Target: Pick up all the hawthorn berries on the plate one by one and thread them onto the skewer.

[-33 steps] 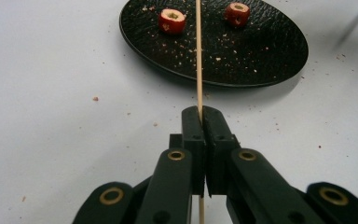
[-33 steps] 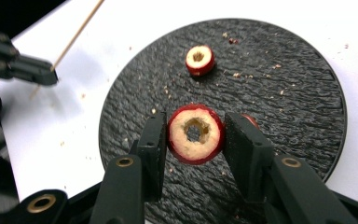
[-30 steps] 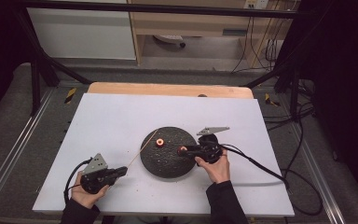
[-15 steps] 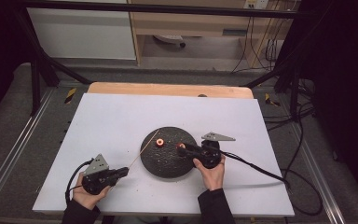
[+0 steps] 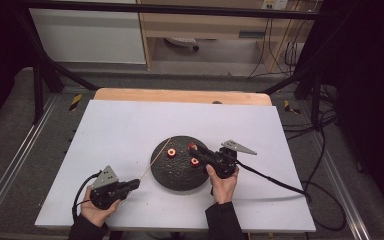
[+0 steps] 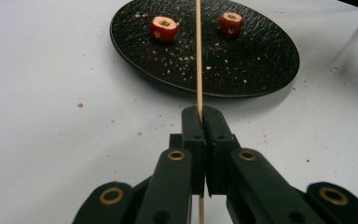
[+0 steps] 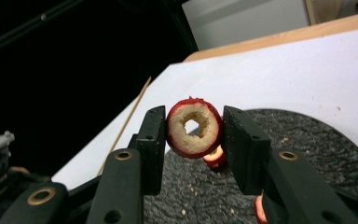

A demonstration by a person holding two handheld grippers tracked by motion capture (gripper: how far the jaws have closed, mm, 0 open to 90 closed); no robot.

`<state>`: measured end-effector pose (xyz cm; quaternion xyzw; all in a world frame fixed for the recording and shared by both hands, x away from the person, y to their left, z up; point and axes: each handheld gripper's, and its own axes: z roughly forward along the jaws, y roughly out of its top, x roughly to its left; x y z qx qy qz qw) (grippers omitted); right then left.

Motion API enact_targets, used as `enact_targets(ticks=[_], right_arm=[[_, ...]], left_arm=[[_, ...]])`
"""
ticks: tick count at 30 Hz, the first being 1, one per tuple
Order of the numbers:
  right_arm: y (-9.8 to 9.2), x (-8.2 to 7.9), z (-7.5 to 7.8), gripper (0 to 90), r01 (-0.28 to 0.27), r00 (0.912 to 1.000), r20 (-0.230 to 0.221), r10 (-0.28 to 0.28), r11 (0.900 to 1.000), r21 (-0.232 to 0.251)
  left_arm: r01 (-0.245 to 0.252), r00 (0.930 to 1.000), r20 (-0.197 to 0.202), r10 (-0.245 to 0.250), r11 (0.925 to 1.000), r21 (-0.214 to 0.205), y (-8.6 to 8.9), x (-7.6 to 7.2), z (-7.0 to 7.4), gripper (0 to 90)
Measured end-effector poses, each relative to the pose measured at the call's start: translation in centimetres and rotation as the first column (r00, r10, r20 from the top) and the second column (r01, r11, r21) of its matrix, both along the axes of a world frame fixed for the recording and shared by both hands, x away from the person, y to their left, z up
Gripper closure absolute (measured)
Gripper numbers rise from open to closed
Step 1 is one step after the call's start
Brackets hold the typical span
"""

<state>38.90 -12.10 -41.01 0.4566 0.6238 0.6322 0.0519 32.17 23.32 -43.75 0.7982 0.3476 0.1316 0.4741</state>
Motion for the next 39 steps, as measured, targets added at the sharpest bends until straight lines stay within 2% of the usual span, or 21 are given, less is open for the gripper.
enact_targets(ticks=[5,8,13,14,15,18,25,26,27,28,31,32,39], right_arm=[[0.0,0.1,0.2,61.4,0.024,0.9995,0.021,-0.025,0.9986,0.048],[0.1,0.2,0.4,61.4,0.044,0.9984,0.031,-0.048,0.9943,0.097],[0.3,0.5,0.3,61.4,0.069,0.9959,0.049,-0.076,0.9885,0.134],[0.3,0.6,0.3,61.4,0.076,0.9951,0.051,-0.085,0.9847,0.157],[0.3,0.6,0.3,61.4,0.076,0.9951,0.051,-0.085,0.9847,0.157],[0.5,0.9,0.3,61.4,0.093,0.9928,0.056,-0.106,0.9761,0.196],[0.5,1.3,0.4,61.4,0.111,0.9900,0.059,-0.128,0.9661,0.233],[0.5,1.3,0.4,61.4,0.116,0.9902,0.046,-0.132,0.9608,0.252],[0.5,1.3,0.4,61.4,0.116,0.9902,0.046,-0.132,0.9608,0.252],[0.5,1.5,0.5,61.4,0.120,0.9899,0.040,-0.136,0.9550,0.271],[0.4,1.6,0.6,61.4,0.125,0.9891,0.040,-0.142,0.9500,0.286],[0.3,1.6,0.8,61.4,0.131,0.9881,0.037,-0.149,0.9447,0.301],[0.0,1.8,1.3,61.4,0.144,0.9854,0.039,-0.166,0.9329,0.330]], left_arm=[[0.001,1.0000,0.005,-0.001,1.0000,-0.007,-0.5,-0.1,-0.1,88.1],[0.000,0.9999,0.011,0.000,0.9999,-0.016,-1.0,-0.3,-0.1,88.1],[-0.006,0.9999,0.014,0.007,0.9997,-0.025,-1.3,-0.4,0.0,88.1],[-0.011,0.9998,0.015,0.011,0.9995,-0.031,-1.5,-0.4,0.0,88.1],[-0.011,0.9998,0.015,0.011,0.9995,-0.031,-1.5,-0.4,0.0,88.1],[-0.019,0.9997,0.017,0.020,0.9990,-0.041,-1.9,-0.5,0.0,88.1],[-0.023,0.9995,0.022,0.024,0.9985,-0.049,-3.0,-0.5,0.0,88.1],[-0.019,0.9993,0.030,0.021,0.9985,-0.051,-3.5,-0.5,0.1,88.1],[-0.019,0.9993,0.030,0.021,0.9985,-0.051,-3.5,-0.5,0.1,88.1],[-0.016,0.9989,0.043,0.018,0.9986,-0.051,-3.9,-0.7,0.3,88.1],[-0.019,0.9988,0.045,0.021,0.9981,-0.058,-4.3,-0.7,0.4,88.1],[-0.022,0.9986,0.048,0.025,0.9979,-0.061,-4.6,-0.7,0.5,88.1],[-0.032,0.9982,0.048,0.035,0.9967,-0.074,-5.5,-0.9,0.4,88.1]])
